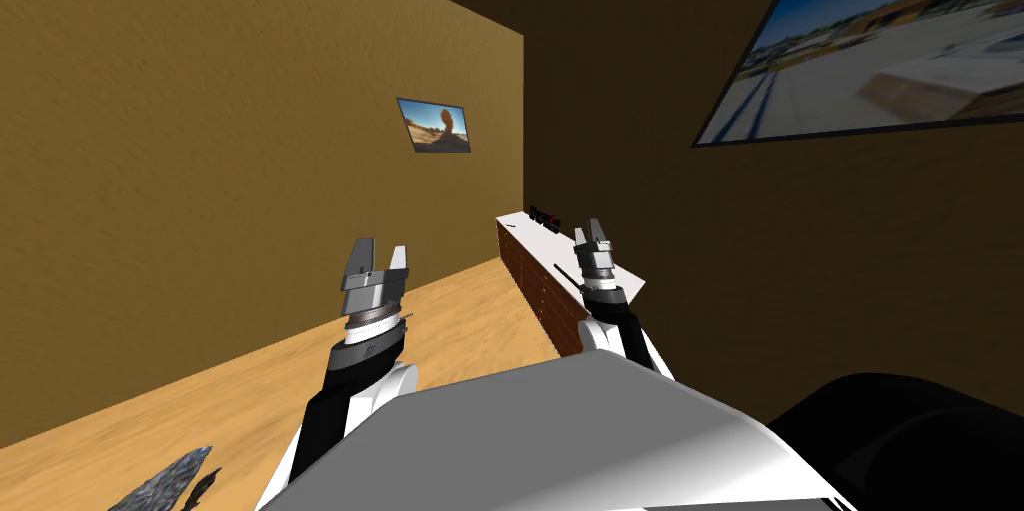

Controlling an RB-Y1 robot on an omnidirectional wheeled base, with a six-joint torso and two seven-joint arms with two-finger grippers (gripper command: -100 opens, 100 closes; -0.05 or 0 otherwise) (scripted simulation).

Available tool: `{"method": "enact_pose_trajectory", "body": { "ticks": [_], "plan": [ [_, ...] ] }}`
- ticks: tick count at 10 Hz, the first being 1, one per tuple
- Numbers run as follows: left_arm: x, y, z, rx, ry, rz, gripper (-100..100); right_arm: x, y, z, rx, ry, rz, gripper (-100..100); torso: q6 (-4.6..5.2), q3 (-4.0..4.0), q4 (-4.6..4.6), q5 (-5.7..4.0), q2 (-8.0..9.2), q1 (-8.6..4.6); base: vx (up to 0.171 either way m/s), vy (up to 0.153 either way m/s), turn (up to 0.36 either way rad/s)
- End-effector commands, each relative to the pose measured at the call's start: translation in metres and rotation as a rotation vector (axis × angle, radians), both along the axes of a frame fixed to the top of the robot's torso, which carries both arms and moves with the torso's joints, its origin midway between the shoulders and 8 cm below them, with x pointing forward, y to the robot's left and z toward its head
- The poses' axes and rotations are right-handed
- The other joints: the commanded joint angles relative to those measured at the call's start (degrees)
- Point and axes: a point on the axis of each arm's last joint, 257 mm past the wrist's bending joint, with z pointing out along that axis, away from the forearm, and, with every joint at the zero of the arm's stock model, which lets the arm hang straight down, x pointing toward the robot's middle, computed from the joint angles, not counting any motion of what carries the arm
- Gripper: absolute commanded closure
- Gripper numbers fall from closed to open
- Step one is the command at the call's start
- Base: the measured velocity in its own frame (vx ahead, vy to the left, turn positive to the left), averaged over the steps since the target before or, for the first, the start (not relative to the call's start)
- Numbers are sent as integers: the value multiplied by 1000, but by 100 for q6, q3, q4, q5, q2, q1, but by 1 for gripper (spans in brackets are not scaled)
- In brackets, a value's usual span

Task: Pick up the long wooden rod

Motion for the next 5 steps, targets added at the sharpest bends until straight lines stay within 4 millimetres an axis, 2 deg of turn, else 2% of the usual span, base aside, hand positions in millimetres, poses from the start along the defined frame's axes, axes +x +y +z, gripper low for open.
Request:
{"method": "enact_pose_trajectory", "body": {
  "ticks": [1,3,5],
  "plan": [
    [0,0,0,0,0,0,0,-2,9,1,-44,-3,28,-100,0,0,0,0,0,0,9,63,-48],
    [0,0,0,0,0,0,0,-6,25,1,-102,-11,71,-100,0,-3,-1,9,-6,41,37,141,-79],
    [0,0,0,0,0,0,0,-11,44,-5,-170,-8,121,-100,0,-16,-6,17,-28,77,85,210,-93]
  ]
}}
